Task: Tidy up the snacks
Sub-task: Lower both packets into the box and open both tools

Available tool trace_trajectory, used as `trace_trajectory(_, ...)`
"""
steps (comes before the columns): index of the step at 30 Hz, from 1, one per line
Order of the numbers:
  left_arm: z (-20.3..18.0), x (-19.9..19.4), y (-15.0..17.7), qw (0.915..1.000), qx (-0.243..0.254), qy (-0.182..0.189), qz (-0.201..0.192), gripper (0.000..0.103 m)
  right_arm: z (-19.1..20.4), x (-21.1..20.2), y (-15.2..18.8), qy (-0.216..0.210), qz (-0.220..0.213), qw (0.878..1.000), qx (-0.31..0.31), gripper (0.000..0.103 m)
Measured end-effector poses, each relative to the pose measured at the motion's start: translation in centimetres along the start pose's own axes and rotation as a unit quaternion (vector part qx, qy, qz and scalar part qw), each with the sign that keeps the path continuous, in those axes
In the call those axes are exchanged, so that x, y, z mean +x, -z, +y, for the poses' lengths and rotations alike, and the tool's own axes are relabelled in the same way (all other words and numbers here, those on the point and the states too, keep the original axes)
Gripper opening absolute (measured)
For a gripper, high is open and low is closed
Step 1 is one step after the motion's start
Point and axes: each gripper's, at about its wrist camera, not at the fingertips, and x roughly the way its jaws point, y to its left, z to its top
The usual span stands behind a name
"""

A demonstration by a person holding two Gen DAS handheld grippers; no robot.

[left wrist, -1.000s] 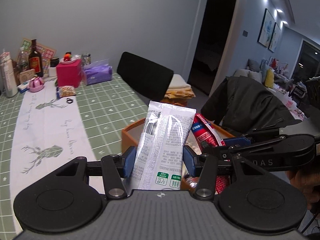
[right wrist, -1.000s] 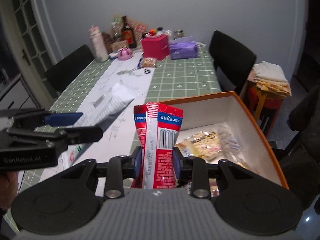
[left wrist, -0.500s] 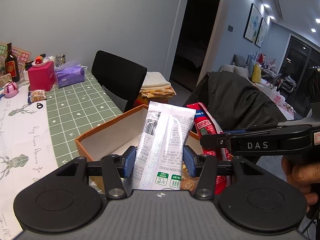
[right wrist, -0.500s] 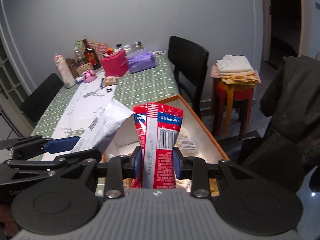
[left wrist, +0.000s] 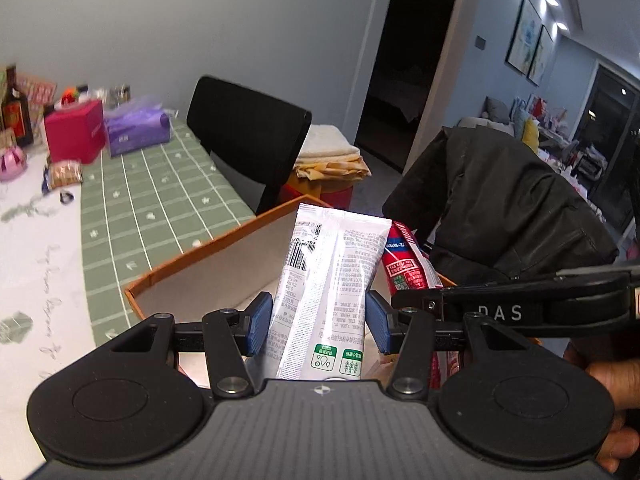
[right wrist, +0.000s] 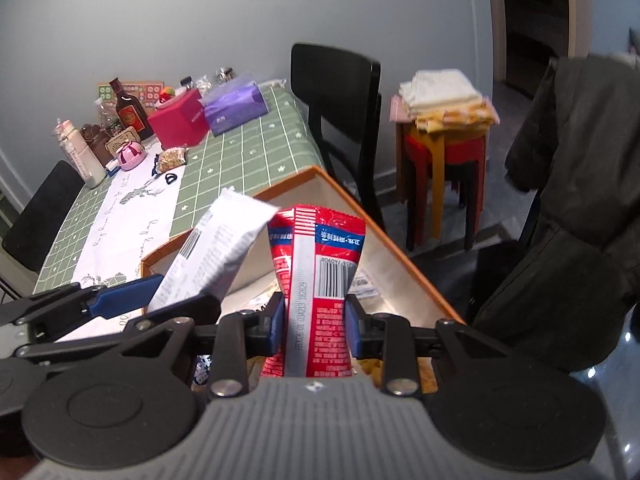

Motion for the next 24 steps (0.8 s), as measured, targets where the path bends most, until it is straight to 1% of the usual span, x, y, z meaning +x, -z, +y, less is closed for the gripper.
trace_trajectory(1,0.3,0.4,0.1,1.0,-0.003,0.0,0.002,0.057,0.0,0.5,-0.1,0.003,0.002,1.0,0.001,0.029)
trace_trajectory(3,0.6,1.2,0.3,0.9999,0.001,-0.013,0.011,0.057,-0.1,1.6,-0.3,0.002,0.005,1.0,0.009,0.029)
trace_trajectory(5,1.0,1.7,0.4,0.9996,0.002,-0.024,0.017,0.058,-0.4,2.8,-0.4,-0.005,0.013,1.0,0.025,0.029)
trace_trajectory(8,1.8,2.1,0.3,0.9995,-0.005,-0.024,0.02,0.057,-0.7,4.5,-0.5,-0.018,0.026,0.998,0.047,0.029)
trace_trajectory(11,2.3,2.7,0.2,0.9993,0.002,-0.029,0.025,0.057,-0.9,5.7,-0.5,-0.025,0.032,0.997,0.068,0.03)
trace_trajectory(14,3.0,3.7,0.2,0.9985,0.003,-0.036,0.04,0.058,-0.8,6.8,-0.3,-0.031,0.045,0.995,0.082,0.03)
trace_trajectory(16,3.3,4.2,0.4,0.9981,0.005,-0.041,0.045,0.058,-0.6,7.4,-0.2,-0.026,0.05,0.995,0.077,0.031)
trace_trajectory(18,3.8,4.6,0.7,0.9981,-0.004,-0.039,0.047,0.057,-0.3,7.6,-0.2,-0.018,0.049,0.996,0.072,0.033)
trace_trajectory(19,3.8,4.7,0.7,0.9982,0.0,-0.042,0.044,0.057,-0.1,7.7,-0.2,-0.013,0.048,0.996,0.069,0.033)
trace_trajectory(21,3.6,4.7,0.8,0.9979,0.006,-0.047,0.044,0.054,0.0,7.9,-0.2,-0.004,0.045,0.997,0.061,0.034)
trace_trajectory(23,3.6,4.7,0.8,0.9979,0.003,-0.049,0.043,0.055,0.1,7.8,-0.1,0.004,0.04,0.998,0.052,0.036)
trace_trajectory(24,3.7,4.6,0.7,0.9979,-0.001,-0.051,0.041,0.058,0.1,7.8,-0.1,0.006,0.04,0.998,0.049,0.036)
